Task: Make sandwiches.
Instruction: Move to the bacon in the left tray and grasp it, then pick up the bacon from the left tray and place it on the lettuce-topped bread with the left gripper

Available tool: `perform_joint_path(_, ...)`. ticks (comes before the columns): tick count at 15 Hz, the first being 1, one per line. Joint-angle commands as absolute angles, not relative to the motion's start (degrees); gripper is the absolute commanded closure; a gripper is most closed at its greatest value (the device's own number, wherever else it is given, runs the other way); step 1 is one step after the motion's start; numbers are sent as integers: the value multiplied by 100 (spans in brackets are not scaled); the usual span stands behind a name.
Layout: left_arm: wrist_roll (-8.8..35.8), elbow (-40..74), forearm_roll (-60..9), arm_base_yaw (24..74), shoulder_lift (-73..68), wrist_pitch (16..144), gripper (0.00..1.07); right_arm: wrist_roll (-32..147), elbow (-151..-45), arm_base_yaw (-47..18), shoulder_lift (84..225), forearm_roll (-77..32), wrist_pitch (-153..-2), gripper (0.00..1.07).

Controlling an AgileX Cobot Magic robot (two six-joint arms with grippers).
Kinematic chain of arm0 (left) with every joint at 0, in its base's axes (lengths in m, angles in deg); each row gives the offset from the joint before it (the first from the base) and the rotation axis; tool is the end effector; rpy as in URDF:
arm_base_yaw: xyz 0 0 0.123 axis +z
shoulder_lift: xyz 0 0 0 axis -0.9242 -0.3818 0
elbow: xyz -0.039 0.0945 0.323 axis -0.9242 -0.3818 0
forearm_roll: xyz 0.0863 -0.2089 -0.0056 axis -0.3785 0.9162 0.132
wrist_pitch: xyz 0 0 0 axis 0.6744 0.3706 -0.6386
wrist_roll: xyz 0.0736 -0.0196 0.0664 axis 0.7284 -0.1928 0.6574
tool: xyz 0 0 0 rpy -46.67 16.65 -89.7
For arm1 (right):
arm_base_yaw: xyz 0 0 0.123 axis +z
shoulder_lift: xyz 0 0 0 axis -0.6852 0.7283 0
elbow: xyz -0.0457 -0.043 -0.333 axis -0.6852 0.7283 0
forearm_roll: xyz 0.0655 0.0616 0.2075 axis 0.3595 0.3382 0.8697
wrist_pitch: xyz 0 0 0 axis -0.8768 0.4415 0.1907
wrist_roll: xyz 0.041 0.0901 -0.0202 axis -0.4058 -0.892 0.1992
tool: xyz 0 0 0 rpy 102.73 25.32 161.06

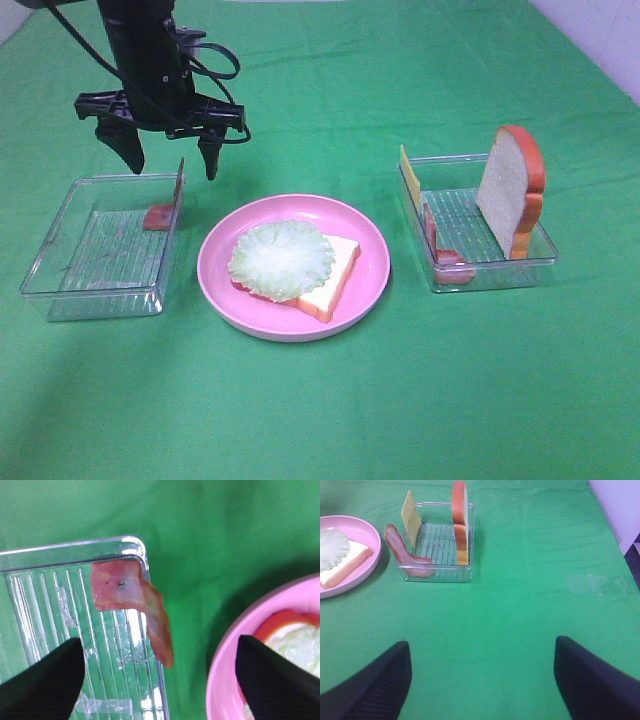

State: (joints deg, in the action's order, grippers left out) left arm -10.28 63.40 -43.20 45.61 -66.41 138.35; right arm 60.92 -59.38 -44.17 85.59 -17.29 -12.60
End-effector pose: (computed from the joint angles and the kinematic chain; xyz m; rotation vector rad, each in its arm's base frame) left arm 0.4632 -0.1811 0.2290 0.0719 2.9654 -0.0170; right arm -0.0748 0.0096 0.2604 -0.1322 2.0388 0.0163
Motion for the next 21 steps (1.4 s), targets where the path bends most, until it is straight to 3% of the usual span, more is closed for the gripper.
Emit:
perform_joint_path(1, -1080, 6312, -4395, 4555, -6755, 14230, 30, 6161, -5943, -4440, 8478, -1735, -1329, 33)
perform_joint_path(8, -1080, 6312, -4452, 4555, -6761, 14230, 60, 6161, -5943, -4440, 8478, -1735, -1329, 33)
perform_joint_path(9, -1080, 6312, -4452, 4555, -6761, 14218, 70, 6161, -5943, -4440, 8478, -1735, -1329, 33)
perform_joint_path(15, -1080, 6312, -4452, 4555, -6761, 14161, 103, 6161, -5943, -4440, 8478, -1735, -1329, 33)
perform_joint_path(21, -1051, 6317, -4418, 4555, -6492, 14230, 107, 6161, -5943, -4440, 8478, -1735, -1329, 33)
